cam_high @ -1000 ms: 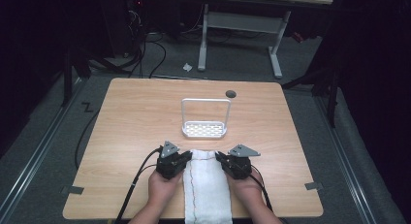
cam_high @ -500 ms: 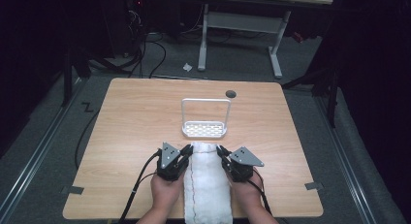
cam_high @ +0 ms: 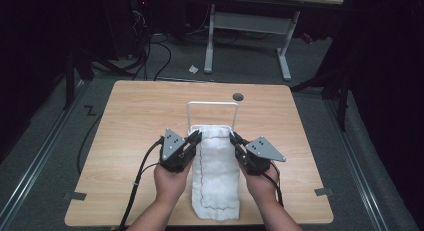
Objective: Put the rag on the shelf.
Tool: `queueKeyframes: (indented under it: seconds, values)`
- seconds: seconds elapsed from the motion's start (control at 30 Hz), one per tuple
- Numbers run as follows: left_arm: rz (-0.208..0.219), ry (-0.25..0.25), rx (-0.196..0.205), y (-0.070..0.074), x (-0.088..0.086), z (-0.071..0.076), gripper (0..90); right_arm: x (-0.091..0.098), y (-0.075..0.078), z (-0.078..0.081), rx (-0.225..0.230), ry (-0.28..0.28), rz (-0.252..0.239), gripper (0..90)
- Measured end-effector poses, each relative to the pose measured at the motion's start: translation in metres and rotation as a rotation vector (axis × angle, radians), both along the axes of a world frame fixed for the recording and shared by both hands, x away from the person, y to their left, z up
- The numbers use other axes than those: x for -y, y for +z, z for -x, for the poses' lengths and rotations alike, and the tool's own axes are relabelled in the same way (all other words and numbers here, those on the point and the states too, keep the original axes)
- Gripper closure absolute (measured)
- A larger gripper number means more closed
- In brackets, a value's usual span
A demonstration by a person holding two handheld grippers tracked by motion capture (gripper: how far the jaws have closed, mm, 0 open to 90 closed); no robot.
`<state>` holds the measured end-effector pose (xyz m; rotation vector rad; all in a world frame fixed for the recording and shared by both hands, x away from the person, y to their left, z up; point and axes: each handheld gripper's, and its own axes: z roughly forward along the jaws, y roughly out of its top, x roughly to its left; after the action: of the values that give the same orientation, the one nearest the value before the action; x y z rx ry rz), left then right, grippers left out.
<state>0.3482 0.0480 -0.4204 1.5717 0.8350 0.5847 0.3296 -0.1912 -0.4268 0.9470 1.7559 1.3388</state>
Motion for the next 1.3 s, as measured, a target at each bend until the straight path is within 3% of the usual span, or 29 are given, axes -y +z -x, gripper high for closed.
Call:
queueKeyframes:
  seconds: [0.4, 0.5, 1.0, 1.3]
  values:
    - [0.028, 0.017, 0.127, 0.059, -0.006, -0.007, 84.2, 0.000, 0.057, -0.006, 0.115, 0.007, -0.045, 85.7]
    - [0.024, 0.018, 0.146, 0.068, -0.006, -0.008, 84.2, -0.001, 0.069, -0.008, 0.141, 0.008, -0.048, 85.8]
    - [0.009, 0.011, 0.154, 0.090, -0.005, -0.030, 84.4, 0.000, 0.092, -0.020, 0.169, 0.013, -0.048, 85.8]
    - [0.017, 0.023, 0.158, 0.104, -0.006, -0.057, 84.5, -0.001, 0.105, -0.047, 0.156, 0.005, -0.075, 85.9]
